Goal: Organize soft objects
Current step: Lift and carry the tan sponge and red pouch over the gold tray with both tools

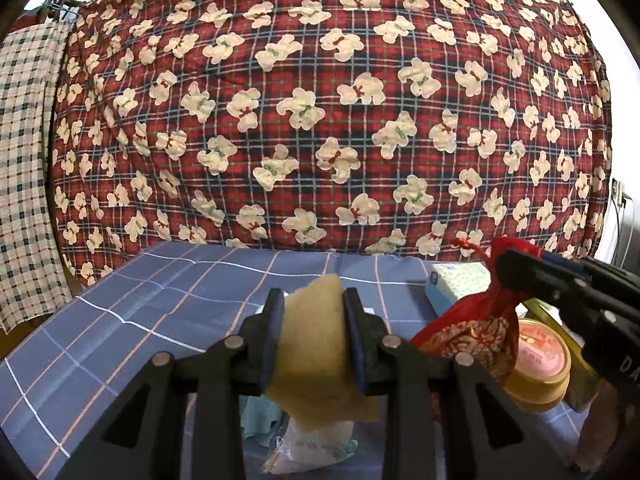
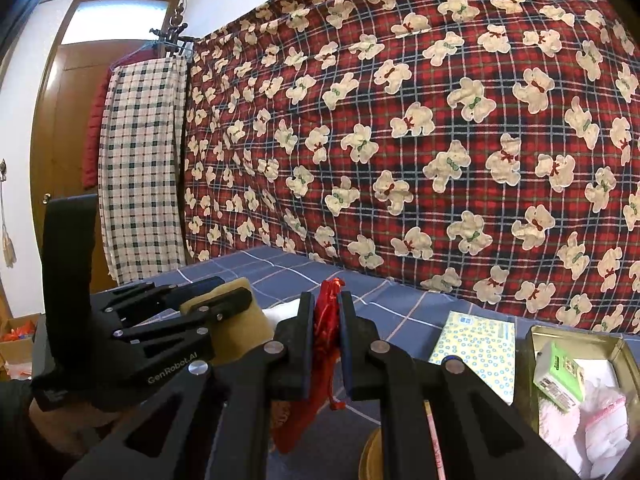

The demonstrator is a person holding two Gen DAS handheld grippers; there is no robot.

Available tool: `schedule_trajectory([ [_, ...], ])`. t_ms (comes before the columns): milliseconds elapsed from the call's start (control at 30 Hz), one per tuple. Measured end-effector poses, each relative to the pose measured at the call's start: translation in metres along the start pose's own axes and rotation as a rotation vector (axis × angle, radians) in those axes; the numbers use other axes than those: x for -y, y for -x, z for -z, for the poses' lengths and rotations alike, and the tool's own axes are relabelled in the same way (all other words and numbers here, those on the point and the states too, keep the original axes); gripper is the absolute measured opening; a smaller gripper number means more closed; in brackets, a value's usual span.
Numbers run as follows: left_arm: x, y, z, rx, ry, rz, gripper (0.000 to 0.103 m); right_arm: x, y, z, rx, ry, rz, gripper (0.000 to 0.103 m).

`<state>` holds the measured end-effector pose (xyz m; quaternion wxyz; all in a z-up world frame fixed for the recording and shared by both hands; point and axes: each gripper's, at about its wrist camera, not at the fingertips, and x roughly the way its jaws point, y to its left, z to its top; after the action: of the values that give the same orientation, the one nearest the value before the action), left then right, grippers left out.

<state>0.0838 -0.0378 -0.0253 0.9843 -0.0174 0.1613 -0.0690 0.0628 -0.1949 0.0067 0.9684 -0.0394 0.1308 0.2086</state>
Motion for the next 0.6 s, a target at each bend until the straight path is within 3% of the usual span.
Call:
schedule_trajectory([
  [600, 0.004, 0.004, -0.005, 0.052, -0.001, -0.022, 0.029, -0.003, 0.012, -0.003, 0.079, 0.037, 0.004, 0.013],
])
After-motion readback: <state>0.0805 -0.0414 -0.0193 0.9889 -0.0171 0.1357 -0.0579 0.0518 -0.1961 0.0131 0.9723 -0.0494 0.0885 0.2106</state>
